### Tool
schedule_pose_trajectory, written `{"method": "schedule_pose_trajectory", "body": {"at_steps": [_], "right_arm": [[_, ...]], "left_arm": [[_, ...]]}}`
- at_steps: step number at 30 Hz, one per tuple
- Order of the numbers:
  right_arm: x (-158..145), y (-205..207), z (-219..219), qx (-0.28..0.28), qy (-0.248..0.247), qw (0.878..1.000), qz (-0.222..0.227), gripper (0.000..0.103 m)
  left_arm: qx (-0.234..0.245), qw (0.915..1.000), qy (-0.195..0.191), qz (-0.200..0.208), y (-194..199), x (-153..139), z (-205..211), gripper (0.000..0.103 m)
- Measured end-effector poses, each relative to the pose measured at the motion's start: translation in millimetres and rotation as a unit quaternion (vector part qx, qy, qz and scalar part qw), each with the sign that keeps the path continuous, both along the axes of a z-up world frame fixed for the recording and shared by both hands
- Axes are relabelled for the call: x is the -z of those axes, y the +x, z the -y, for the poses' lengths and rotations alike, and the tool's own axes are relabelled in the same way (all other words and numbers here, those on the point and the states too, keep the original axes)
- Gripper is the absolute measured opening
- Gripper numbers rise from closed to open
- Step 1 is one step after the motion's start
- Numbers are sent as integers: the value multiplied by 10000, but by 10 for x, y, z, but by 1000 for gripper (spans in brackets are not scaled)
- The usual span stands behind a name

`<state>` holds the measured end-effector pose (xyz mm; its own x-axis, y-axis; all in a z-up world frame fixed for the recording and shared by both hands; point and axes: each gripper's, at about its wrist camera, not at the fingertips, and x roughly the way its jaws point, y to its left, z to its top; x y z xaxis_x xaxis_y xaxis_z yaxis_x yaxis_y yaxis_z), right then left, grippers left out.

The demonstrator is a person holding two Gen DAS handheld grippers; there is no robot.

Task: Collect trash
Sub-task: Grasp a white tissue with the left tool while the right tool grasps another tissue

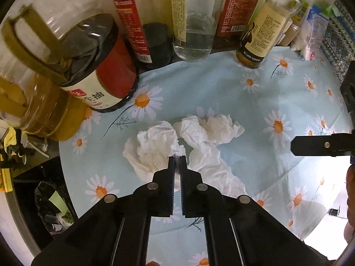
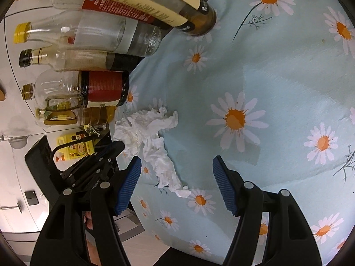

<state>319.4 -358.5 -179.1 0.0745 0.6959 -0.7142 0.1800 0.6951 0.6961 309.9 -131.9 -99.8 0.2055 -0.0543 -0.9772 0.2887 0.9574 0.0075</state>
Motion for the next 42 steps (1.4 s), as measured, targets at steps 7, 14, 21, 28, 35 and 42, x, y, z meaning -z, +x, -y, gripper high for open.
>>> {"method": "schedule_pose_trajectory", "body": {"at_steps": [7,14,21,28,35,42], "right_arm": [[-83,-24,-253,-157,-95,9998,67,69],[-110,16,-554,-339,-376,9986,129,76],[-74,149,-984,-732,-977,9921,291,76],[31,275,-1427,-1232,-1825,9747,389,55],[150,345,-1638,-1356,-2434,9597,359,37],[181,353,-1722,-1322,-2492,9588,345,14]], "left_arm": [[-48,9995,-188,230,-245,-224,-143,3],[-104,9988,-314,366,-454,-368,-333,3],[-245,9979,-390,444,-672,-483,-595,3],[-457,9964,-525,491,-848,-549,-921,3],[-670,9944,-657,491,-951,-521,-1242,3],[-780,9927,-779,490,-976,-482,-1519,3]]}}
